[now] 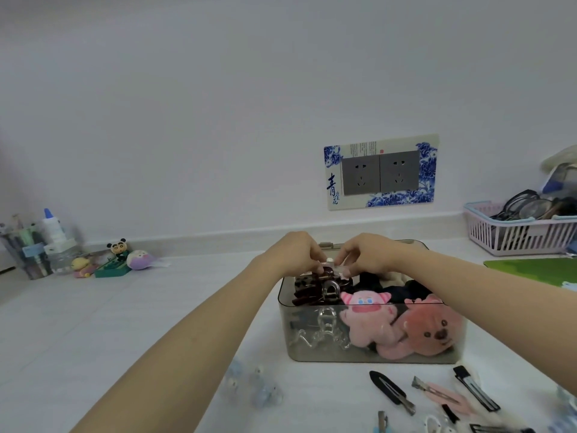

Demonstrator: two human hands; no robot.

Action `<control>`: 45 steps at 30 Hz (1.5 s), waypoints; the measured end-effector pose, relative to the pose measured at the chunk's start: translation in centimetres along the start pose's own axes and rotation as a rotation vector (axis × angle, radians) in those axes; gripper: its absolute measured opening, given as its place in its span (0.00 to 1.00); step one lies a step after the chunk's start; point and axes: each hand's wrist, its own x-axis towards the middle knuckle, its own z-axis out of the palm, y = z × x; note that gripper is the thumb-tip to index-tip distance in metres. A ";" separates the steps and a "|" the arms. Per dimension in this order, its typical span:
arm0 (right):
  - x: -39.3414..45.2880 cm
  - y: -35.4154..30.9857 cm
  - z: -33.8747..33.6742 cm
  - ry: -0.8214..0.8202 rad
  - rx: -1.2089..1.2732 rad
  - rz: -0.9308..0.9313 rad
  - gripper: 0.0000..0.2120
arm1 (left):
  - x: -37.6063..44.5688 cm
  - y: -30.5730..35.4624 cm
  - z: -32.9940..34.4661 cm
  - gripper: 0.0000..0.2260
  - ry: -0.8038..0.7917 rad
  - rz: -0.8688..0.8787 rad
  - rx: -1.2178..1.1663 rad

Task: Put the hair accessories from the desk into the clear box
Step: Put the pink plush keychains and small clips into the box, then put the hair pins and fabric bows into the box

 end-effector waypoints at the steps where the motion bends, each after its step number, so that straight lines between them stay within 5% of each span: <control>1: -0.1 0.1 0.0 0.000 0.003 0.003 0.12 | -0.1 0.0 0.0 0.13 -0.001 0.005 0.019; 8: -0.9 0.1 -0.6 0.100 0.063 -0.050 0.11 | -1.3 0.3 -0.3 0.14 0.046 0.032 0.093; 24: -10.4 -4.8 2.8 0.290 0.167 -0.279 0.07 | -14.7 0.2 -0.5 0.05 0.270 0.066 -0.163; 28: -12.9 -6.0 5.1 0.293 0.123 -0.301 0.07 | -17.2 -0.4 0.6 0.08 0.416 0.096 -0.106; 34: -13.6 -7.4 9.4 0.218 0.139 -0.363 0.09 | -19.9 -3.5 2.3 0.10 0.429 -0.143 -0.078; 39: -12.2 -8.2 12.4 0.053 0.060 -0.356 0.18 | -21.0 -7.8 3.9 0.24 0.329 -0.438 -0.017; 45: -9.9 -9.8 13.6 0.013 -0.011 -0.343 0.25 | -20.4 -10.4 3.9 0.30 0.275 -0.394 -0.087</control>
